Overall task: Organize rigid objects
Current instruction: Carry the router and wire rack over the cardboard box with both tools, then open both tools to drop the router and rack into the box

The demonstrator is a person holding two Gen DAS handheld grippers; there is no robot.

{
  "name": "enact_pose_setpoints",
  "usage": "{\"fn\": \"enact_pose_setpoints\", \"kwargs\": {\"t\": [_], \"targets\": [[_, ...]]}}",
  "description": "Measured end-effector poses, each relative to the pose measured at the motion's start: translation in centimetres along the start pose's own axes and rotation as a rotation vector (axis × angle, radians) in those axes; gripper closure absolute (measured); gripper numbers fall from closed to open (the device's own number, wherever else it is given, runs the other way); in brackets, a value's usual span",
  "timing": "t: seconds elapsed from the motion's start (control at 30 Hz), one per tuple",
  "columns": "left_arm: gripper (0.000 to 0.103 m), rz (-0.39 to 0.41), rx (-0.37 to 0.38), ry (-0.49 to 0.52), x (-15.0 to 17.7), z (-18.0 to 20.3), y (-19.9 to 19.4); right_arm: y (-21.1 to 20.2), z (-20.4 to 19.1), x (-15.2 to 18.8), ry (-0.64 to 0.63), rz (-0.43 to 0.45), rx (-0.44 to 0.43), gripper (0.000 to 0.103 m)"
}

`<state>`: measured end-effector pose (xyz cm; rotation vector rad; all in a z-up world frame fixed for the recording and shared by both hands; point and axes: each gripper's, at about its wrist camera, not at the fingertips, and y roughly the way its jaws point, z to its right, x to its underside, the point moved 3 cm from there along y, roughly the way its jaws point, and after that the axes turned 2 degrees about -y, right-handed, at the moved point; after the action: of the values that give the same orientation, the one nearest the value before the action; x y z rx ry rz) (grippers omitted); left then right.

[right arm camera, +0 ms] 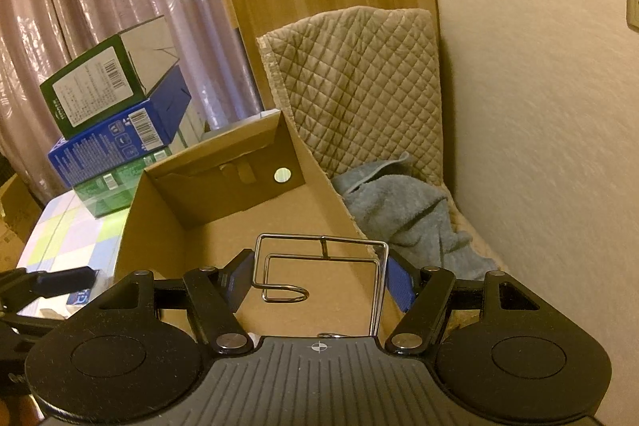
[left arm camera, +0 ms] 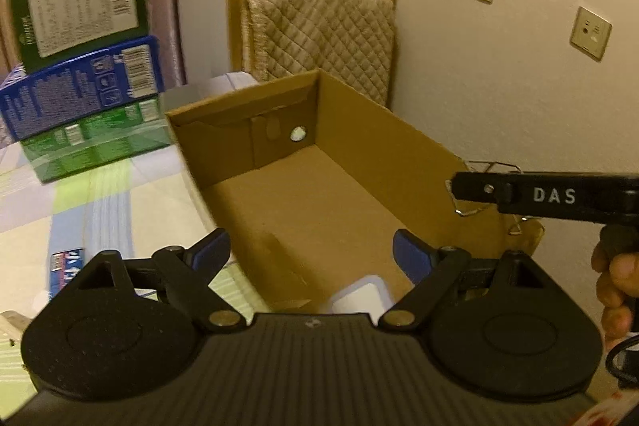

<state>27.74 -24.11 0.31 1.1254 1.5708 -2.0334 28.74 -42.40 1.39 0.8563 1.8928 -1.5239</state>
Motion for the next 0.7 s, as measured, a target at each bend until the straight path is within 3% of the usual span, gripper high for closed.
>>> {"fn": "enact_pose_setpoints", "kwargs": {"t": [0.7], "targets": [[0.017,0.002,-0.018,-0.060,0.8,-2.3,-2.1,0.4,-1.7,0.8,-0.031,-0.038,-0.010,0.038]]}}
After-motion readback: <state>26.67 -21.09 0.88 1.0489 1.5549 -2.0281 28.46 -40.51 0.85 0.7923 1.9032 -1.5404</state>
